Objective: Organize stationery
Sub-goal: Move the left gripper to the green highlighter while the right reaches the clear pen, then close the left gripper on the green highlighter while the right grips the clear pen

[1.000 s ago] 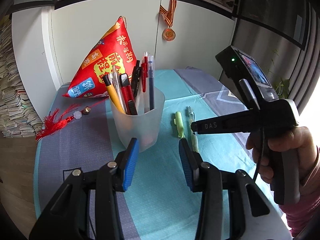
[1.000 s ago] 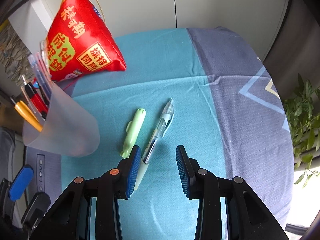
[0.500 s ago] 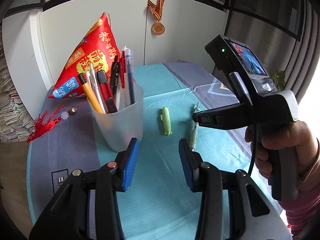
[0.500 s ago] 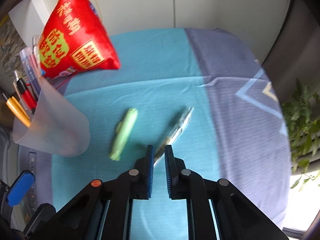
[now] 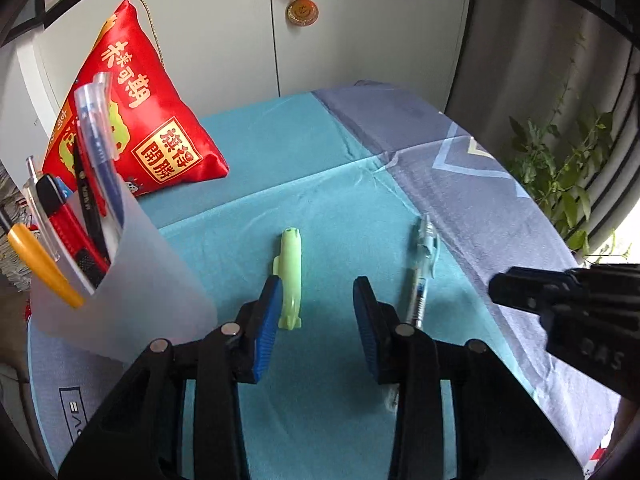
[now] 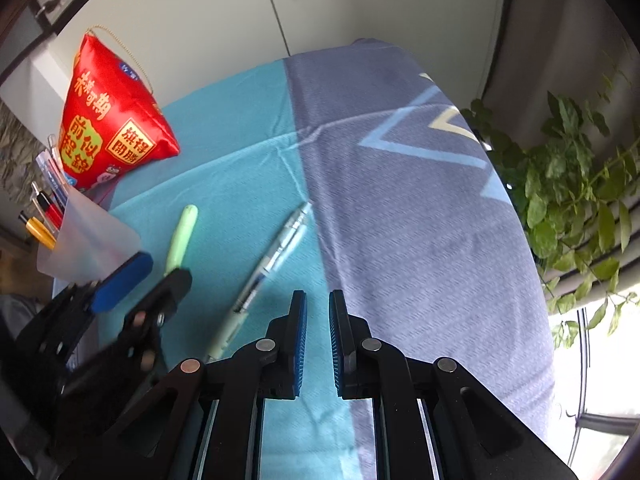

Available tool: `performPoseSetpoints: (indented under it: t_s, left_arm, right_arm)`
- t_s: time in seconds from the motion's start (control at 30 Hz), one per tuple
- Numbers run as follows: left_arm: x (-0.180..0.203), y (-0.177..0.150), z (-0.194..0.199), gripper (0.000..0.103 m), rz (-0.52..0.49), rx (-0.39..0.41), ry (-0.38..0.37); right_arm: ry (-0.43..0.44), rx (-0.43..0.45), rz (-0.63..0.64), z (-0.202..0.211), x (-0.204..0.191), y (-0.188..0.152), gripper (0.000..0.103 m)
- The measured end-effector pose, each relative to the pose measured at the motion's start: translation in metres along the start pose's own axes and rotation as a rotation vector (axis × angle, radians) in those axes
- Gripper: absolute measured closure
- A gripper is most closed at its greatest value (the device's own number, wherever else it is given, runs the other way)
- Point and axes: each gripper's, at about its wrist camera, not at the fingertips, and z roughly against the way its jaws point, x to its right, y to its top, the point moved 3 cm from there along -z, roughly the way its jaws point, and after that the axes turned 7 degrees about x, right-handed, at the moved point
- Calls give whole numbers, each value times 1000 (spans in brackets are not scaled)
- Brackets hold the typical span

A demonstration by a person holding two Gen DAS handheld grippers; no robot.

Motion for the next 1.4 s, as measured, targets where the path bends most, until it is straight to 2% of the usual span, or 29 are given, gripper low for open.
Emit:
performPoseSetpoints:
  t_s: [0.13, 0.17, 0.2, 0.27, 0.5, 0.6, 0.77, 0.83, 0.93, 1.23, 1.4]
  left_arm:
    - [0, -1, -16, 71, -3, -28, 45]
    - [1, -2, -18, 79, -4, -39, 38]
    - [1, -3, -18, 92, 6, -36, 17]
    - [3, -4, -16, 92, 8, -52, -20]
    - [1, -35, 28, 92, 19, -61, -151]
    - [-7, -52, 50, 92, 14, -67, -175]
    - [-20, -83, 75, 91, -22, -71, -140]
    - [-25, -89, 79, 91, -23, -60, -110]
    - [-31, -95, 79, 91, -1, -60, -103]
    - [-31, -98, 70, 90, 2, -56, -99]
    - [-32, -102, 80, 73, -1, -35, -109]
  right_arm:
    - [4, -6, -38, 0, 15, -8, 92]
    - [7, -8, -44, -1, 19, -9, 92]
    - [10, -9, -53, -1, 22, -8, 92]
    - [19, -9, -63, -1, 24, -9, 92]
    - [49, -11, -78, -4, 24, -7, 92]
    - [54, -16, -90, -8, 22, -3, 92]
    - [73, -30, -94, -17, 12, 7, 91]
    - [73, -40, -114, -22, 10, 13, 86]
    - [70, -42, -154, -29, 8, 23, 79]
    - [58, -72, -196, -40, -6, 40, 78]
    - [-16, -75, -145, -48, -23, 45, 78]
